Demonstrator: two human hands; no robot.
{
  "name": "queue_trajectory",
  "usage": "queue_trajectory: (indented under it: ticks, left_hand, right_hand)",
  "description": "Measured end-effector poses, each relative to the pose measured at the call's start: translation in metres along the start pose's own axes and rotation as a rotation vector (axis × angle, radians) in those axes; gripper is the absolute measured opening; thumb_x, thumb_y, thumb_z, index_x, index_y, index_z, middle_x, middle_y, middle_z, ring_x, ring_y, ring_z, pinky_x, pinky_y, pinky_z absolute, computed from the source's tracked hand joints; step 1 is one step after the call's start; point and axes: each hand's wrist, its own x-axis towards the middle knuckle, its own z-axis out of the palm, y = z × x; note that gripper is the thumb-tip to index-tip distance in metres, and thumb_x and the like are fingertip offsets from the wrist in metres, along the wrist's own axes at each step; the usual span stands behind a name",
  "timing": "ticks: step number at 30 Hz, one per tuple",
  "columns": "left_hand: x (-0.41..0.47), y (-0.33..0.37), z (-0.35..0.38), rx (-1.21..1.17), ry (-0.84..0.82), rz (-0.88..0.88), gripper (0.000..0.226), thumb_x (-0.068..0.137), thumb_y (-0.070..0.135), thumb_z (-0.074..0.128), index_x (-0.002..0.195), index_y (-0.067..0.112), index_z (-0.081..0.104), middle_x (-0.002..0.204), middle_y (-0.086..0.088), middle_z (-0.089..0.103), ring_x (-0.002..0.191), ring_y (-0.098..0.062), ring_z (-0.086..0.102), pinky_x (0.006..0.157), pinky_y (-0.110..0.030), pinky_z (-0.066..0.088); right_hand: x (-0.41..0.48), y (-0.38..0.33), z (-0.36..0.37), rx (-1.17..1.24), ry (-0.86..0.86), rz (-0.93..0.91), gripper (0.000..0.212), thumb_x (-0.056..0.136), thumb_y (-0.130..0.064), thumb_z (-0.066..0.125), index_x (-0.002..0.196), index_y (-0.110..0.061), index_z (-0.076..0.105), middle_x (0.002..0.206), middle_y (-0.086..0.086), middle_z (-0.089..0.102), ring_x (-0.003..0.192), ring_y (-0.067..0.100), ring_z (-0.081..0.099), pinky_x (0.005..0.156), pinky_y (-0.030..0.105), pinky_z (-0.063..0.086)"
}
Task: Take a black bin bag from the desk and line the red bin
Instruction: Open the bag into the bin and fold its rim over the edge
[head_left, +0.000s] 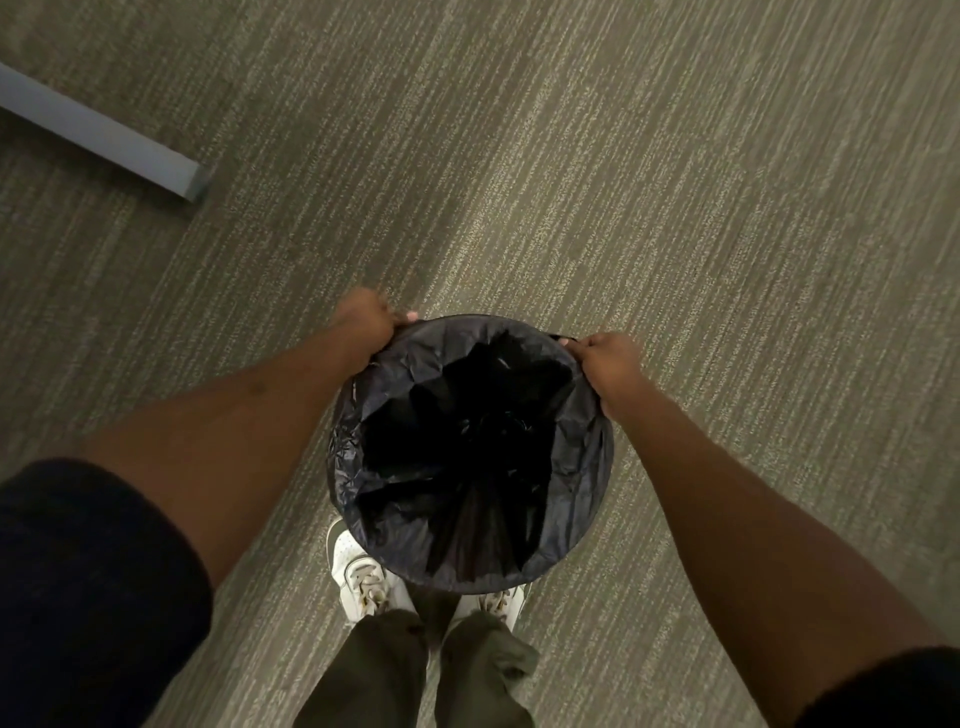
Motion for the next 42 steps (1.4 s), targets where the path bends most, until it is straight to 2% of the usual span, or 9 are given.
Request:
queue_trajectory:
  ticks: [5, 11, 15, 20, 25, 33, 36, 39, 42]
  left_hand:
    - [-0.003, -0.022, -0.001, -0.104, -0.139, -0.119, 0.035, 0.093, 0.002, 0.045, 0.059, 0.009, 0.047, 0.065, -0.012, 0.048, 0.053, -0.019, 0.042, 0.041, -0.025, 0.036]
    - [-0.021, -0.038, -0.017, 0.047, 0.068, 0.049, 0.05, 0.095, 0.049, 0.038, 0.079, 0.005, 0.055, 0.08, -0.017, 0.056, 0.076, -0.029, 0.054, 0.068, -0.033, 0.037]
    - [-0.067, -0.068, -0.015, -0.097, 0.245, 0.147, 0.047, 0.097, 0.044, 0.035, 0.091, 0.005, 0.061, 0.083, -0.012, 0.061, 0.078, -0.028, 0.055, 0.069, -0.036, 0.041]
    - [-0.095, -0.104, 0.006, -0.328, 0.129, 0.074, 0.042, 0.096, 0.04, 0.043, 0.081, 0.003, 0.058, 0.069, -0.009, 0.055, 0.065, -0.022, 0.05, 0.059, -0.032, 0.034]
    - [-0.095, -0.102, 0.014, -0.335, 0.151, 0.044, 0.037, 0.098, 0.035, 0.04, 0.077, 0.007, 0.054, 0.067, -0.003, 0.051, 0.064, -0.015, 0.047, 0.057, -0.028, 0.033]
    - [-0.088, -0.095, 0.015, -0.345, 0.193, 0.084, 0.039, 0.097, 0.038, 0.038, 0.07, 0.013, 0.05, 0.064, -0.002, 0.049, 0.063, -0.019, 0.046, 0.057, -0.032, 0.032]
    - [-0.09, -0.096, 0.018, -0.371, 0.22, 0.078, 0.041, 0.097, 0.041, 0.036, 0.072, 0.011, 0.05, 0.064, -0.001, 0.048, 0.064, -0.021, 0.047, 0.06, -0.034, 0.034]
    - [-0.091, -0.098, 0.022, -0.382, 0.235, 0.104, 0.046, 0.096, 0.044, 0.036, 0.078, 0.006, 0.055, 0.067, -0.006, 0.054, 0.065, -0.021, 0.05, 0.062, -0.034, 0.037]
    - [-0.091, -0.098, 0.023, -0.372, 0.257, 0.148, 0.045, 0.097, 0.04, 0.039, 0.08, 0.002, 0.055, 0.07, -0.012, 0.056, 0.066, -0.022, 0.05, 0.061, -0.037, 0.038]
  right_hand:
    - [0.0, 0.007, 0.001, 0.138, -0.08, 0.203, 0.015, 0.078, -0.002, 0.071, 0.07, -0.003, 0.058, 0.077, 0.018, 0.057, 0.058, 0.02, 0.056, 0.048, 0.028, 0.047]
    - [-0.026, 0.009, -0.021, 0.045, -0.054, 0.111, 0.055, 0.086, -0.049, 0.06, 0.093, 0.005, 0.066, 0.096, 0.025, 0.07, 0.09, 0.038, 0.068, 0.087, 0.048, 0.054]
    - [-0.069, 0.042, -0.031, 0.258, 0.014, 0.113, 0.04, 0.095, -0.041, 0.05, 0.103, -0.005, 0.066, 0.103, 0.016, 0.07, 0.096, 0.029, 0.066, 0.08, 0.039, 0.052]
    - [-0.1, 0.09, -0.027, 0.478, -0.113, 0.139, 0.032, 0.097, -0.029, 0.05, 0.111, -0.005, 0.065, 0.113, 0.016, 0.07, 0.106, 0.031, 0.067, 0.089, 0.05, 0.053]
    - [-0.096, 0.104, -0.02, 0.532, 0.048, 0.265, 0.027, 0.097, -0.015, 0.049, 0.104, 0.008, 0.06, 0.101, 0.022, 0.067, 0.095, 0.034, 0.064, 0.086, 0.046, 0.052]
    - [-0.078, 0.081, -0.018, -0.12, 0.403, 0.303, 0.019, 0.074, -0.014, 0.062, 0.088, -0.002, 0.06, 0.089, 0.019, 0.062, 0.077, 0.032, 0.059, 0.075, 0.055, 0.053]
    - [-0.107, 0.032, -0.001, -0.183, 0.769, -0.186, 0.042, 0.069, 0.004, 0.053, 0.111, 0.001, 0.056, 0.111, 0.02, 0.056, 0.105, 0.022, 0.048, 0.098, 0.024, 0.037]
    - [-0.139, 0.008, 0.062, -0.288, 0.394, -0.647, 0.03, 0.071, 0.0, 0.046, 0.091, -0.003, 0.068, 0.09, 0.015, 0.065, 0.089, 0.026, 0.057, 0.083, 0.031, 0.045]
    - [-0.101, 0.023, 0.125, -0.479, 0.011, -0.305, 0.031, 0.079, -0.001, 0.048, 0.105, 0.0, 0.065, 0.105, 0.022, 0.065, 0.1, 0.039, 0.059, 0.087, 0.041, 0.049]
